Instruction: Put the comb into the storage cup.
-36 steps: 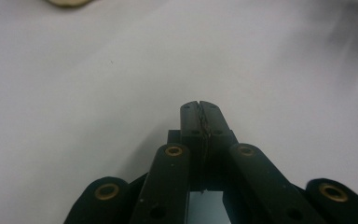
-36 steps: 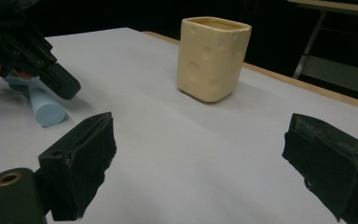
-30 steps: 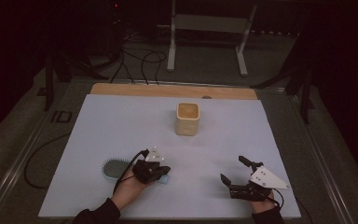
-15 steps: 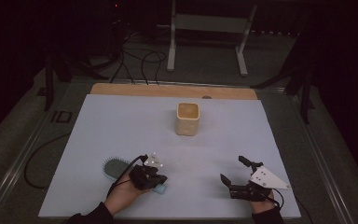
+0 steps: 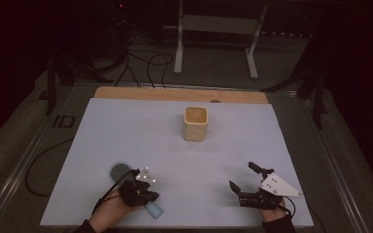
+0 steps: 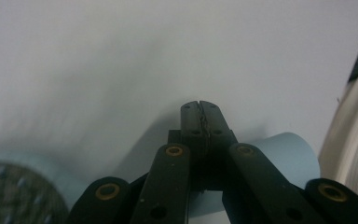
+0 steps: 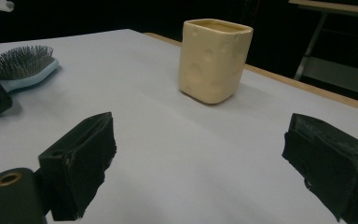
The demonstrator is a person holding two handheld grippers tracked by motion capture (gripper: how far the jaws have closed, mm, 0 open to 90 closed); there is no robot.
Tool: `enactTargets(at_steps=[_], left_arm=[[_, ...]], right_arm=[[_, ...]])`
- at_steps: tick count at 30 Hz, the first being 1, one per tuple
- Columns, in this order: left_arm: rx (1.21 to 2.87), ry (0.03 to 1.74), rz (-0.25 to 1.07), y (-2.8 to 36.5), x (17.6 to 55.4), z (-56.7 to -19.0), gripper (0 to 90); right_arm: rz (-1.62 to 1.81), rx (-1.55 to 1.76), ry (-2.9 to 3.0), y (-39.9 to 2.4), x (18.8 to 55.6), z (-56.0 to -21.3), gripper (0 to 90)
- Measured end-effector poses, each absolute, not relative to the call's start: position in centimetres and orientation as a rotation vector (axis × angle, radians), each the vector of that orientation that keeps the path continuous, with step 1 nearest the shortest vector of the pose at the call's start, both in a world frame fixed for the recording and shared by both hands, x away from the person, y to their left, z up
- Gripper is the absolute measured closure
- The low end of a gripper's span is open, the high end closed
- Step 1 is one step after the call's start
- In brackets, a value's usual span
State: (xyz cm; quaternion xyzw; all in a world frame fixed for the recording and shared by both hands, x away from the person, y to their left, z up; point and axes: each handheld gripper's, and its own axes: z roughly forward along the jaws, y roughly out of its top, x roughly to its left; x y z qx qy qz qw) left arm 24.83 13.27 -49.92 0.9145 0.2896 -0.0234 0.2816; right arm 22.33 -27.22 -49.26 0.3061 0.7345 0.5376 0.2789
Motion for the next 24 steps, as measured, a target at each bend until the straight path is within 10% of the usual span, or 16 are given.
enactTargets(at_steps=[24], left_arm=[[2.649,0.897,-0.052,19.6,24.6,-48.9,89.6]], right_arm=[[1.446,0.822,1.972,-27.2,22.3,-49.3,8.7]])
